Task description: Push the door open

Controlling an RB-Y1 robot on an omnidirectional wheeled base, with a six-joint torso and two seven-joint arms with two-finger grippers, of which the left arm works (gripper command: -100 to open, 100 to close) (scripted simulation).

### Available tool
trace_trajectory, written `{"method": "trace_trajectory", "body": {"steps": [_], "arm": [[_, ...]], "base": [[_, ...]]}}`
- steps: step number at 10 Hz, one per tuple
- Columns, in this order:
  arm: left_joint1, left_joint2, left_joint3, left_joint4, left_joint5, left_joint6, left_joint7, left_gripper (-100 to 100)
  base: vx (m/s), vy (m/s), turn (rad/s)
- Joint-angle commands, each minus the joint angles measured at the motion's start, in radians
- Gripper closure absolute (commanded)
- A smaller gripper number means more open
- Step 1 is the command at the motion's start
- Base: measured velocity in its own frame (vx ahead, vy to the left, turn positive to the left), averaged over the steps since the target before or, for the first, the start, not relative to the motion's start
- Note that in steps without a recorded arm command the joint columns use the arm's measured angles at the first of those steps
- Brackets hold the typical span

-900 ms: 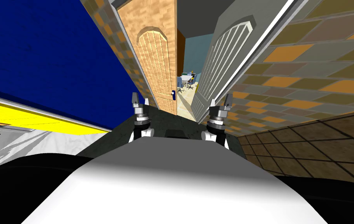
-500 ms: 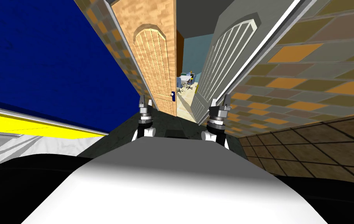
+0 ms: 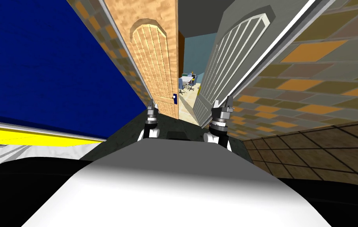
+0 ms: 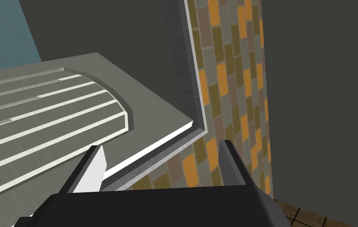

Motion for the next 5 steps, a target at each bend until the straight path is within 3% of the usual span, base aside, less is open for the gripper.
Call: {"method": "trace_trajectory", "body": {"steps": [1, 5], "arm": [[-0.013, 0.003, -0.007, 0.036, 0.001, 0.005, 0.000, -100], [-0.059, 0.007, -0.022, 0.132, 0.004, 0.025, 0.003, -100]], "base": [[0.096, 0.043, -0.031], [0.090, 0.050, -0.043]]}}
